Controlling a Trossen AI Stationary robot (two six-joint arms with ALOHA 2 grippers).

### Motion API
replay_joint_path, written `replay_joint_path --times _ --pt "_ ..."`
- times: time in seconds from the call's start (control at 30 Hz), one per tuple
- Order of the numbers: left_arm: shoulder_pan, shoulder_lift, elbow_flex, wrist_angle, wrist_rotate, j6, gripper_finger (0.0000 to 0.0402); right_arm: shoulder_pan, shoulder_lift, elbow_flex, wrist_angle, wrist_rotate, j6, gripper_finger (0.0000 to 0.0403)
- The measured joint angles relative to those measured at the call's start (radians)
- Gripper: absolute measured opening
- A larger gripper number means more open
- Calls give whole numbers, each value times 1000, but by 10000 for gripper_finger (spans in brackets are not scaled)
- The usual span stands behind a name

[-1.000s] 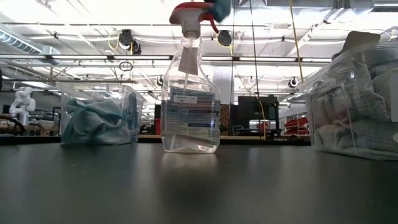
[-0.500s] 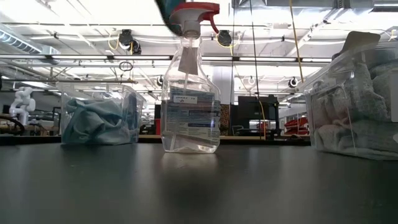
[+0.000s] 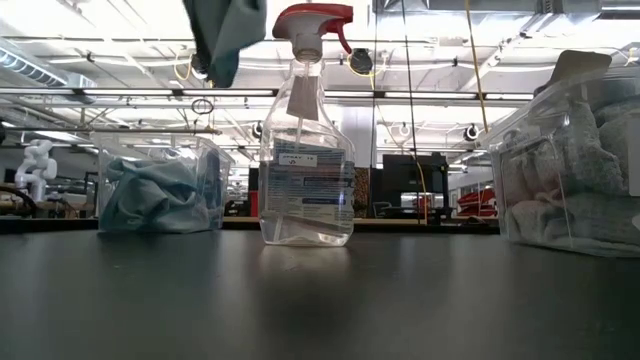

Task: Sort microfiber towel by color & place in baskets
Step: Put the blue towel into the left transparent bin

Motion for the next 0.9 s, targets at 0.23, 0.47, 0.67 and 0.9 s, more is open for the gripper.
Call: replay_joint_path --times 0.23,0.47,0.67,0.9 --pt "149 -14 -1 -228 1 -147 12 0 0 0 -31 -1 28 230" --pt "279 -16 -65 -310 8 -199 12 12 0 0 -34 -2 42 226" --pt "389 -16 -150 -314 70 -201 12 48 0 0 -34 -3 54 226" --pt "519 -16 -257 -297 158 -203 15 88 0 0 -49 1 78 226"
